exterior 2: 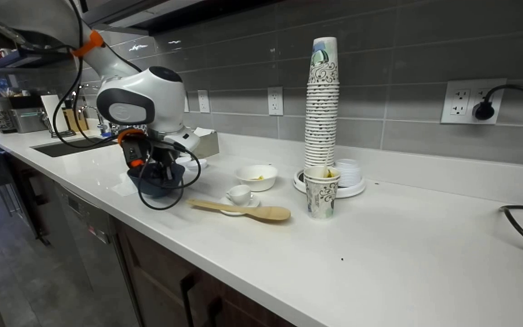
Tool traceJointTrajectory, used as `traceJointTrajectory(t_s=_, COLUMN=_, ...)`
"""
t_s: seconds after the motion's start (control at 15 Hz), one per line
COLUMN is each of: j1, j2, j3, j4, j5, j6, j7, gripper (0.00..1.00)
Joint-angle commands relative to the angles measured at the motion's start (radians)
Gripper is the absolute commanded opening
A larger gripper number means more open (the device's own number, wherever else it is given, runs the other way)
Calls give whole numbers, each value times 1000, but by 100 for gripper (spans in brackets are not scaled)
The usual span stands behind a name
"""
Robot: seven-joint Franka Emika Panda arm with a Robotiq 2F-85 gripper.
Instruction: Move the blue bowl to the right
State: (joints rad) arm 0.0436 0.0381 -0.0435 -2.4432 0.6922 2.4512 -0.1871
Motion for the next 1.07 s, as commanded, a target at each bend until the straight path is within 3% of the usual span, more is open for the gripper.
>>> traceJointTrajectory(t_s=0.0, j1=-45, j2=-122, j3=-6, j4=-27, j5=7, j6=-7, j7=145, gripper=1)
traceJointTrajectory(t_s=0.33, j1=-128, j2=-306, j3=-55, j4=-71, j5=-53, j6=6, j7=337, gripper=1)
traceJointTrajectory(t_s=0.6, j1=-218, j2=-406, j3=-44, j4=-106, j5=-275, j6=18, j7=530, gripper=1)
traceJointTrajectory(t_s=0.67, j1=-192, j2=-337, j3=-79, j4=-61, j5=-212, j6=12, j7=451, gripper=5)
traceJointTrajectory(t_s=0.87, j1=-203, j2=-382, j3=-69, j4=-91, j5=-254, j6=11, j7=495, gripper=1)
traceJointTrajectory(t_s=1.0, j1=-248, j2=-338, j3=-70, j4=-59, j5=-290, j6=45, j7=577, gripper=1)
